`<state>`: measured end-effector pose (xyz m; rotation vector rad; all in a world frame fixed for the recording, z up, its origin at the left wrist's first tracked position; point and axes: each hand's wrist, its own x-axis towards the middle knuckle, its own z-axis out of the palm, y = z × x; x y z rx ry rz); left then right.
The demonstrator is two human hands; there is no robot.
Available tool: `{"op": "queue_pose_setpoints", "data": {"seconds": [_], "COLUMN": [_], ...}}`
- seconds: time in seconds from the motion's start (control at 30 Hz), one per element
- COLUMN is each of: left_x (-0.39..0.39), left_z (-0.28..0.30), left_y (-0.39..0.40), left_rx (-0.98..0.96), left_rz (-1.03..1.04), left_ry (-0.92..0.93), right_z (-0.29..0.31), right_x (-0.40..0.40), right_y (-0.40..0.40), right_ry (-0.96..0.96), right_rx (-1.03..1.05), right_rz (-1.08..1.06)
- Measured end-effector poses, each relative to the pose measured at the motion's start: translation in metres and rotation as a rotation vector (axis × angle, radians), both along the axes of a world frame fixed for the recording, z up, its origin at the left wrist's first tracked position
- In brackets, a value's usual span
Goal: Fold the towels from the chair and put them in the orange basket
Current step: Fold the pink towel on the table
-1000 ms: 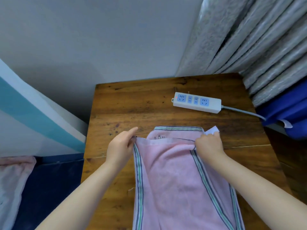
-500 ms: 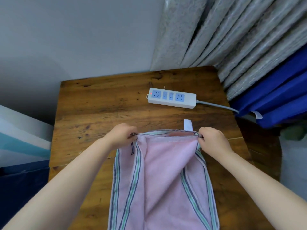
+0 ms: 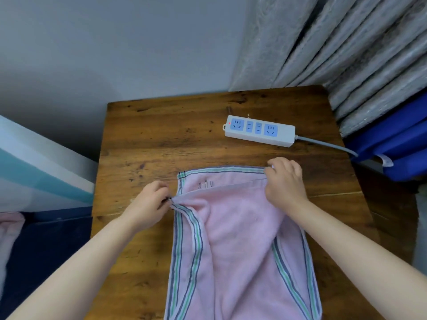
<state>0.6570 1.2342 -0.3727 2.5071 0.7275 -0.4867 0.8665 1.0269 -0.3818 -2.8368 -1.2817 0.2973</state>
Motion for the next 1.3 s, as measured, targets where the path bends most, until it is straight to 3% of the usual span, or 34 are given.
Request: {"op": "queue_pose_setpoints", "data": {"seconds": [0.13, 0.2, 0.4, 0.77, 0.9, 1.17, 1.3], "left_x": [-0.019, -0.02, 0.008, 0.06, 0.064, 0.062, 0.058], "left_z": [-0.006, -0.006, -0.012, -0.039, -0.039, -0.026, -0.025], "left_y": [-0.004, -0.005, 0.003, 0.012, 0.012, 0.012, 0.017], "left_rx": [0.055, 0.047, 0.05, 0.124, 0.214, 0.165, 0.138], "left_rz": [0.057, 0.165, 0.402, 0.107, 0.015, 0.015, 0.077], "left_ry": [-0.068, -0.099, -0.236, 0.01, 0.097, 0.096, 0.108], "right_z": [0.002, 0.001, -0.007, 0.004, 0.001, 0.003, 0.012], "right_x": [-0.03, -0.041, -0.031, 0.014, 0.017, 0.023, 0.039], "right_y": [0.058, 0.093, 0.106, 0.009, -0.007, -0.01, -0.03], "right_ry": [0.206, 0.327, 0.197, 0.004, -0.058, -0.041, 0.058], "right_rx": [0.133, 0.002, -0.116, -0.37, -0.339, -0.344, -0.253], "right_rz": [0.179, 0.154, 0.092, -0.002, -0.096, -0.139, -0.329]}}
